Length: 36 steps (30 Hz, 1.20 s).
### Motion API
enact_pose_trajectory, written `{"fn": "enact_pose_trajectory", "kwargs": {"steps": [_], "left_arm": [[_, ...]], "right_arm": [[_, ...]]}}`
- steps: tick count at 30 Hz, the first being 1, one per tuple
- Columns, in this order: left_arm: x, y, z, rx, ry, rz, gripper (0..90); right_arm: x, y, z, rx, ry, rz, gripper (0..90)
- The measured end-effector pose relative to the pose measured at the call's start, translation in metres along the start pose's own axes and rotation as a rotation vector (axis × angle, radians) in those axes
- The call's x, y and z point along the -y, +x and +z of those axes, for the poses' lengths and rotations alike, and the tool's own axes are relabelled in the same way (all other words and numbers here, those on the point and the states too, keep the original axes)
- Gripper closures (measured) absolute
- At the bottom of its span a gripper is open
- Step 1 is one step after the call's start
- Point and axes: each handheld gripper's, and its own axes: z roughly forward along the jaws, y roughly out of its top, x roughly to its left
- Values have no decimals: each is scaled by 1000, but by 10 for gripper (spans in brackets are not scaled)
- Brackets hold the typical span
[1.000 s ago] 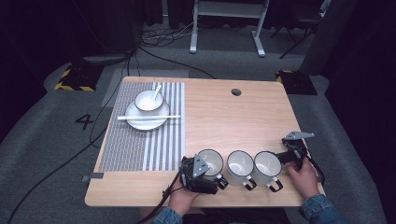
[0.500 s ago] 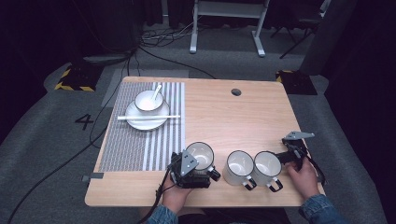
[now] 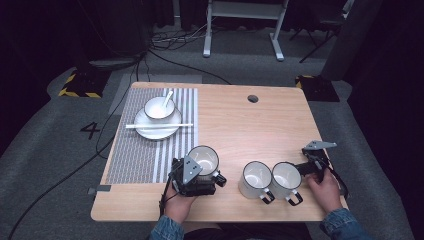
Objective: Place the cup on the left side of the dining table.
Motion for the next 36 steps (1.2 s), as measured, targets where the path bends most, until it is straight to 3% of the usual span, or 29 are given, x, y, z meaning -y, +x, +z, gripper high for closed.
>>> {"fn": "enact_pose_trajectory", "kwargs": {"steps": [7,9,20,25,36], "left_arm": [[0,20,-2,-59,24,-14,31],[0,31,-4,-94,20,-22,31],[-2,65,-11,-169,1,-64,31],[0,82,-15,-224,-4,-95,31],[5,107,-17,-303,3,-144,31]], "right_arm": [[0,0,0,0,0,0,3],[0,0,0,0,0,0,2],[0,0,0,0,0,0,2],[0,0,0,0,0,0,2],[0,0,0,0,0,0,2]]}}
